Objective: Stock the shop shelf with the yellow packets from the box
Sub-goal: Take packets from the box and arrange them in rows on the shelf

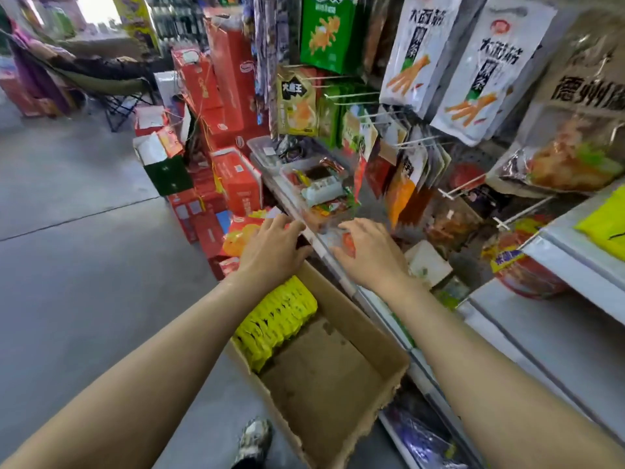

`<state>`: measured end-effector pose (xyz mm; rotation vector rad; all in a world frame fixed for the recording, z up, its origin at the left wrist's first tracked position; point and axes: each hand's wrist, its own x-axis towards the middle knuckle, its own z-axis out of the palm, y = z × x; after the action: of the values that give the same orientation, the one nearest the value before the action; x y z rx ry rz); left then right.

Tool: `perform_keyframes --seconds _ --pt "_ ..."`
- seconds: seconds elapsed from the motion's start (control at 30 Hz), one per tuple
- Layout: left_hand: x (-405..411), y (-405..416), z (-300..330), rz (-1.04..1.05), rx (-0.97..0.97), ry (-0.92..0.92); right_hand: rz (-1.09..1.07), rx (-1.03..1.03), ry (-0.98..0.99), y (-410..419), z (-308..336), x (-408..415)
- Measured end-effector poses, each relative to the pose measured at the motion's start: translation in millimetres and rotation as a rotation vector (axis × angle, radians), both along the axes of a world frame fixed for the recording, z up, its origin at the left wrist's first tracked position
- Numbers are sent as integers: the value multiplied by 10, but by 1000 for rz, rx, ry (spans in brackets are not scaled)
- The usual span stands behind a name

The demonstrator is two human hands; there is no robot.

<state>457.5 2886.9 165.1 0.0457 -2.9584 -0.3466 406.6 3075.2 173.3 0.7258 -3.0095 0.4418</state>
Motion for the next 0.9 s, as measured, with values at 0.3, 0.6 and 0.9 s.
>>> perform_keyframes --seconds 0.3,0.6,0.9 --pt "-871 -917 -1646 -205 16 -454 -170 19 -453 -723 -1658 -487" --pt "-931 -1535 -3292 -352 91 -1138 -324 -50 -1043 -1307 -3361 -226" --pt "-938 -1619 -3795 -374 84 -1304 -457 -341 -1201 -1715 -4052 -94"
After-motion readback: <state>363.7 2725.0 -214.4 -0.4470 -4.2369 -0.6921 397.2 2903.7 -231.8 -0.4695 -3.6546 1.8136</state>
